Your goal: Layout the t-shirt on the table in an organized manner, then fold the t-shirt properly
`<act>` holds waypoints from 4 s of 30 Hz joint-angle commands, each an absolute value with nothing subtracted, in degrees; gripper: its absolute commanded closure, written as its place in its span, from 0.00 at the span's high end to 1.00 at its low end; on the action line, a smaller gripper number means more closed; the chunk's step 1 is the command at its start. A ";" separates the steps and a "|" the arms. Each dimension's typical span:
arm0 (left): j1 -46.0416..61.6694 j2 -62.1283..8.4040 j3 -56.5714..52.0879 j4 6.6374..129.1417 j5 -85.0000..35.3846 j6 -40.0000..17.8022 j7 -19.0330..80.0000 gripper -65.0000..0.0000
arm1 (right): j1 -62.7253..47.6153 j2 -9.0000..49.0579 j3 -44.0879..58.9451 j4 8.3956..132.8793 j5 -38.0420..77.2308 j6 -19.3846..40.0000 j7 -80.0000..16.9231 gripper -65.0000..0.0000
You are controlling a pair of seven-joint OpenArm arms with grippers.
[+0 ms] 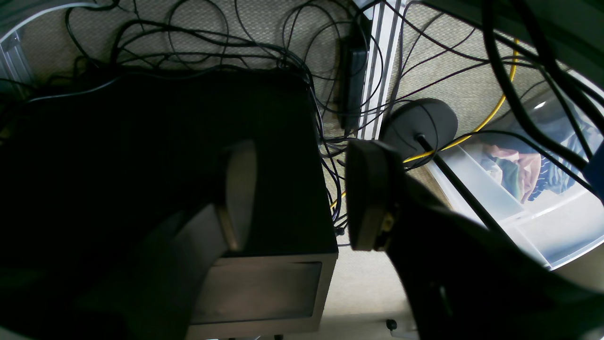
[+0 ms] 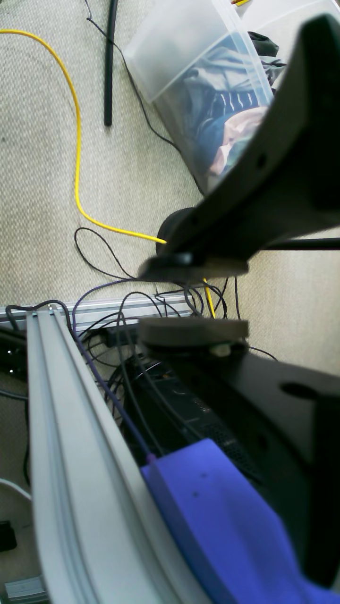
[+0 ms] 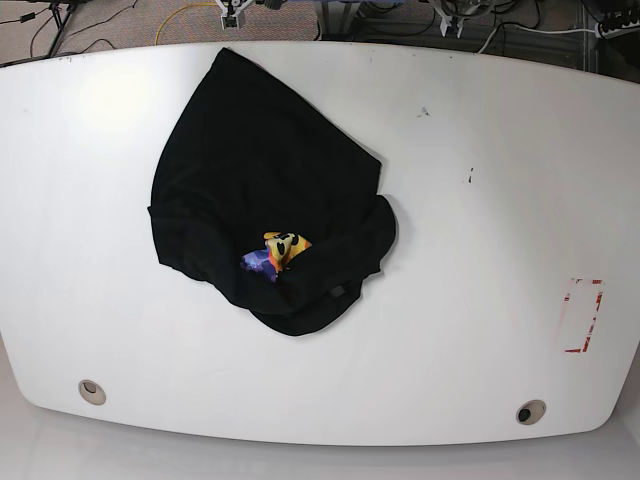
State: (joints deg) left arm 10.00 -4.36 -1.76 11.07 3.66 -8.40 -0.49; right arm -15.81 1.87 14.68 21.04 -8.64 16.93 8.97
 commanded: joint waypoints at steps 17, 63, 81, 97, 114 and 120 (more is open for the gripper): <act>10.06 -4.06 -1.84 10.92 3.42 -8.40 -0.23 0.43 | -16.62 1.97 14.90 21.07 -8.22 17.22 9.60 0.19; 30.64 -4.62 -1.98 44.79 3.47 -8.57 -4.00 0.42 | -33.98 -3.82 14.99 52.09 -7.78 17.01 8.13 0.20; 55.43 -7.52 -4.70 81.19 3.38 -8.57 -4.09 0.42 | -53.14 -6.73 14.73 85.85 -7.69 17.54 -0.13 0.20; 70.46 -7.34 -9.89 105.27 -2.68 -8.57 -4.09 0.43 | -65.71 -6.99 14.73 103.34 -1.80 17.63 -0.13 0.20; 67.74 -7.25 -16.22 115.30 -6.29 -8.57 -4.44 0.43 | -64.04 -6.99 15.08 113.80 -0.84 17.54 -0.13 0.20; 63.16 -7.25 -16.31 115.30 -6.29 -8.57 -4.44 0.42 | -59.91 -6.99 16.92 113.80 -0.84 17.54 -0.13 0.20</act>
